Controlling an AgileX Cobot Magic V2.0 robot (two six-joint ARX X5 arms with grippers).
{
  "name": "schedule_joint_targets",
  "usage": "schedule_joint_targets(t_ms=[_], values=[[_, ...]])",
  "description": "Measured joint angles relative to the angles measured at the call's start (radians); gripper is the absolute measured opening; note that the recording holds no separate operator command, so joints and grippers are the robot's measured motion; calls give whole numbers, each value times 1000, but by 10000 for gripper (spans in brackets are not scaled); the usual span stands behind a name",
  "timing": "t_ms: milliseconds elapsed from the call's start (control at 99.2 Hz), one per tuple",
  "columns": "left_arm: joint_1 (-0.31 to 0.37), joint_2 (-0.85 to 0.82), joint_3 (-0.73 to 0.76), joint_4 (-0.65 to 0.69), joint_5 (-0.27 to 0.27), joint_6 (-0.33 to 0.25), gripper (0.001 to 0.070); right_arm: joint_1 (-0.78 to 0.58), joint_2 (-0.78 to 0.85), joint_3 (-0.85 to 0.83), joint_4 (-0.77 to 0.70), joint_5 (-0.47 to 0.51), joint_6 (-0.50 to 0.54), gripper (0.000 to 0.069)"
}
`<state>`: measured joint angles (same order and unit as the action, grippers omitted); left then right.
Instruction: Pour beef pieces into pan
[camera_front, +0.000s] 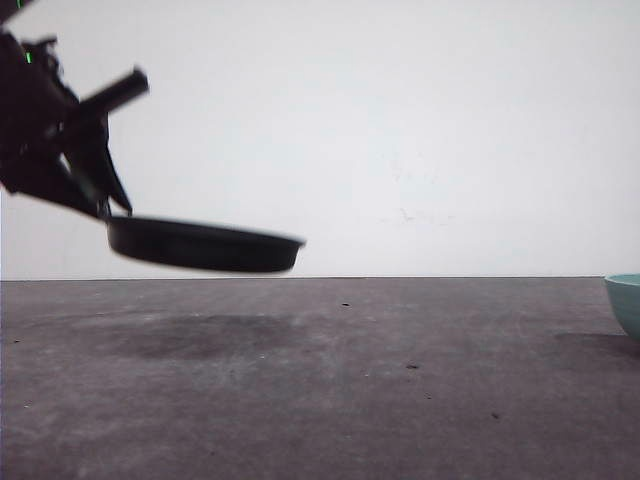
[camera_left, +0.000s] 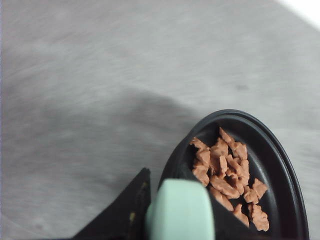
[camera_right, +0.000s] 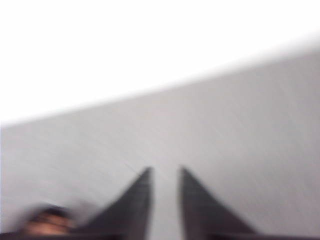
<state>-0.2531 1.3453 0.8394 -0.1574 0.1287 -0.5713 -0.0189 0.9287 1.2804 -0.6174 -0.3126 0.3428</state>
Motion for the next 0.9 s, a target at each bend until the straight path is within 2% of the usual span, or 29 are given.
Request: schedule_joint_targets(t_ms=[81, 202, 423, 555, 605, 726, 776, 847, 897], values=[[2, 48, 0, 12, 1, 4, 55, 58, -80, 2, 3, 0, 0, 19], [2, 117, 0, 11, 3, 21, 55, 100, -159, 2, -64, 34, -3, 8], [3, 167, 3, 21, 17, 29, 55, 104, -191, 1, -257, 149, -64, 7], [3, 168, 4, 22, 20, 29, 69, 104, -196, 0, -298, 166, -81, 7], [3, 168, 5, 21, 24, 29, 145, 104, -196, 0, -297, 167, -84, 7], [3, 168, 5, 8, 27, 29, 492, 104, -197, 0, -287, 167, -84, 7], [2, 168, 5, 0, 28, 29, 605, 104, -195, 0, -280, 167, -84, 7], [4, 168, 5, -15, 28, 29, 686, 104, -191, 0, -267, 167, -85, 7], [7, 167, 5, -27, 28, 29, 692, 104, -189, 0, -262, 167, -85, 7]])
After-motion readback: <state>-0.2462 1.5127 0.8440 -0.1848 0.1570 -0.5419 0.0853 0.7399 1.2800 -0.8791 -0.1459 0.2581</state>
